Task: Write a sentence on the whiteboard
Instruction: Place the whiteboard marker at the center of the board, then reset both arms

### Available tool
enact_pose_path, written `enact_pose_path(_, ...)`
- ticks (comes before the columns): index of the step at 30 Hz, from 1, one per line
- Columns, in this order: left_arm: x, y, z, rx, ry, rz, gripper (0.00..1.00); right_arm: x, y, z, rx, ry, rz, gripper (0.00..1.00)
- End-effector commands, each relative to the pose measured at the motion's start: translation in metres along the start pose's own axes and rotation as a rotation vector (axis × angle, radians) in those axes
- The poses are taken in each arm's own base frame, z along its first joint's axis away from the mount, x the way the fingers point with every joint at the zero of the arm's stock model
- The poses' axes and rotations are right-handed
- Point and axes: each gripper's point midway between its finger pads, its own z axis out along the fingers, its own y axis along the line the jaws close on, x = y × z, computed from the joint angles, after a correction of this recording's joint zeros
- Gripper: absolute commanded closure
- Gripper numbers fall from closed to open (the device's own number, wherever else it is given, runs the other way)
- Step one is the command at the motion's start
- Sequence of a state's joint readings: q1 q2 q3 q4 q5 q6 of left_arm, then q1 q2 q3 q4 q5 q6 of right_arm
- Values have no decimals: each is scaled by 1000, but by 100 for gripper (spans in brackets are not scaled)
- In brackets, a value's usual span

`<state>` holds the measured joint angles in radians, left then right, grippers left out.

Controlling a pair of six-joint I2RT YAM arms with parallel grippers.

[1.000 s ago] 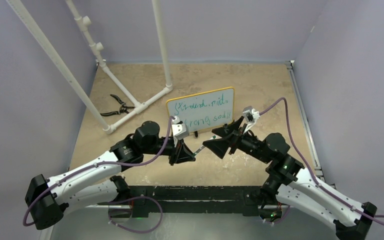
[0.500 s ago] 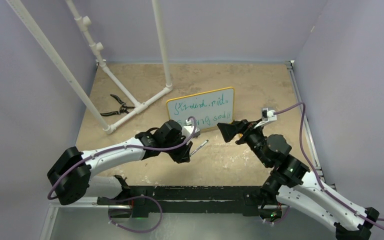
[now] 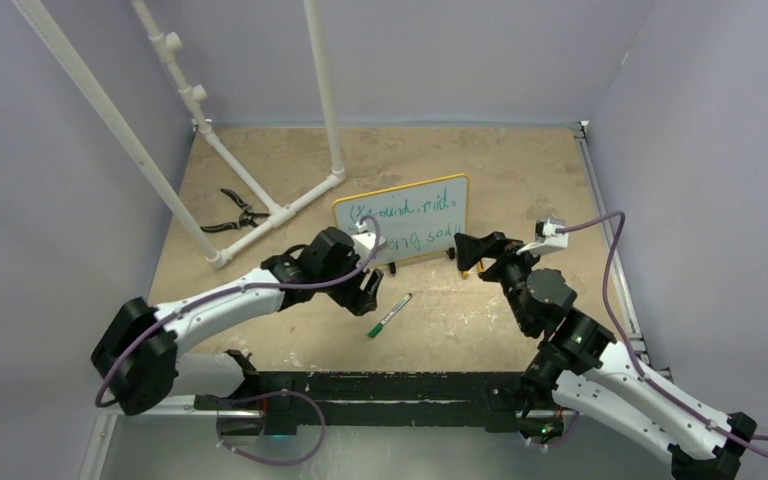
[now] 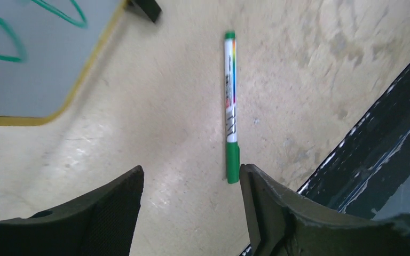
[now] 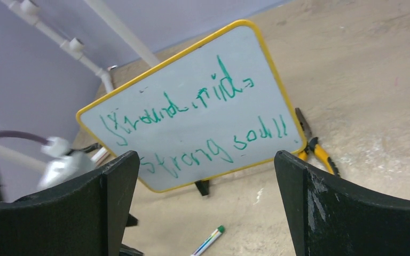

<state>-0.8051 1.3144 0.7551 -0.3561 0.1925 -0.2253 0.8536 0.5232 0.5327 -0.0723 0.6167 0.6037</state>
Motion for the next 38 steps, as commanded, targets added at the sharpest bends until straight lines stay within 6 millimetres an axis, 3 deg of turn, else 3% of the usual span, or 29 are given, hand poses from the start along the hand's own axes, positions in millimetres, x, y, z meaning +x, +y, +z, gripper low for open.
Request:
enact_pose_path(1, -82, 2, -50, -39, -344, 20, 33, -20, -12, -1, 72, -73, -56, 1)
enact_pose_path(9, -169, 43, -137, -204, -708, -53, 27, -41, -12, -6, 60, -148, -115, 1)
enact_pose_path(12, -191, 70, -169, -318, -789, -102, 22, -47, -16, -9, 70, -169, -114, 2)
enact_pose_path(14, -194, 98, -185, -409, -811, -169, 21, -51, -19, -11, 86, -186, -110, 1)
enact_pose_path(18, -168, 160, -214, -642, -841, -349, 19, -57, -25, -16, 108, -215, -98, 1)
enact_pose_path(21, -142, 183, -238, -822, -866, -406, 15, -60, -30, -20, 114, -232, -87, 1)
enact_pose_path(28, -104, 189, -249, -933, -861, -422, 6, -68, -34, -28, 96, -286, -55, 1)
enact_pose_path(33, -102, 190, -254, -955, -871, -430, 3, -69, -33, -29, 86, -294, -52, 1)
enact_pose_path(38, -102, 191, -245, -943, -845, -418, 1, -68, -33, -28, 91, -291, -61, 1)
